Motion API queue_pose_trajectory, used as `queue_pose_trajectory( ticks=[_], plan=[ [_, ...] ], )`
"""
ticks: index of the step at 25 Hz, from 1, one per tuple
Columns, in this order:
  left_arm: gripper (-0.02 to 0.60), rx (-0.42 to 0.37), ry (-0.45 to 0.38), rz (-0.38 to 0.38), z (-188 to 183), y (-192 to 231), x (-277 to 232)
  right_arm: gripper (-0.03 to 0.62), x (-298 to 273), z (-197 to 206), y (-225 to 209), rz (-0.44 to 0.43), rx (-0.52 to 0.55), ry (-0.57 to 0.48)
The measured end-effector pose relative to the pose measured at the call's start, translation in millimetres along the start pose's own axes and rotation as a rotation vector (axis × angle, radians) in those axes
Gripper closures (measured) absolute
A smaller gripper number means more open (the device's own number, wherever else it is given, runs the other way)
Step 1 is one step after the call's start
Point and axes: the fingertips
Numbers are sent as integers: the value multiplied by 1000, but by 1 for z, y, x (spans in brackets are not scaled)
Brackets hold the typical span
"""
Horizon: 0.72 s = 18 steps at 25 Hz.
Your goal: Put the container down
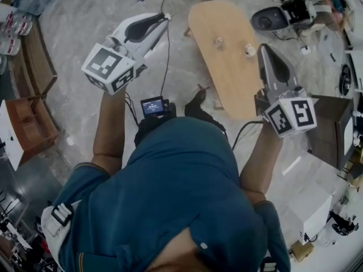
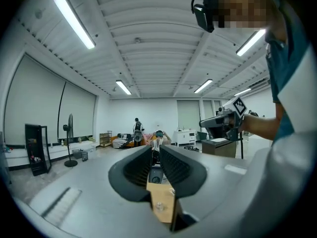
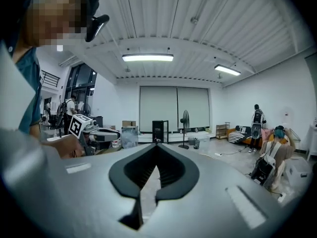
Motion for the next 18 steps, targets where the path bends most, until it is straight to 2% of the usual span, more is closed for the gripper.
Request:
queue_pose_trajectory(
  ticks=[7, 18],
  plan=[
    [535, -8, -40, -15, -9, 0, 27, 588, 4, -24, 18, -8, 42, -13],
    [535, 4, -51, -22, -7, 2, 43, 588, 1, -34, 35, -25, 57, -7]
  ],
)
Point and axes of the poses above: the fingertips, and each gripper's own axes: x backward along the fingers, y to its left, z out of its underside, and after that the axes turned 13 degrees about x, right-handed
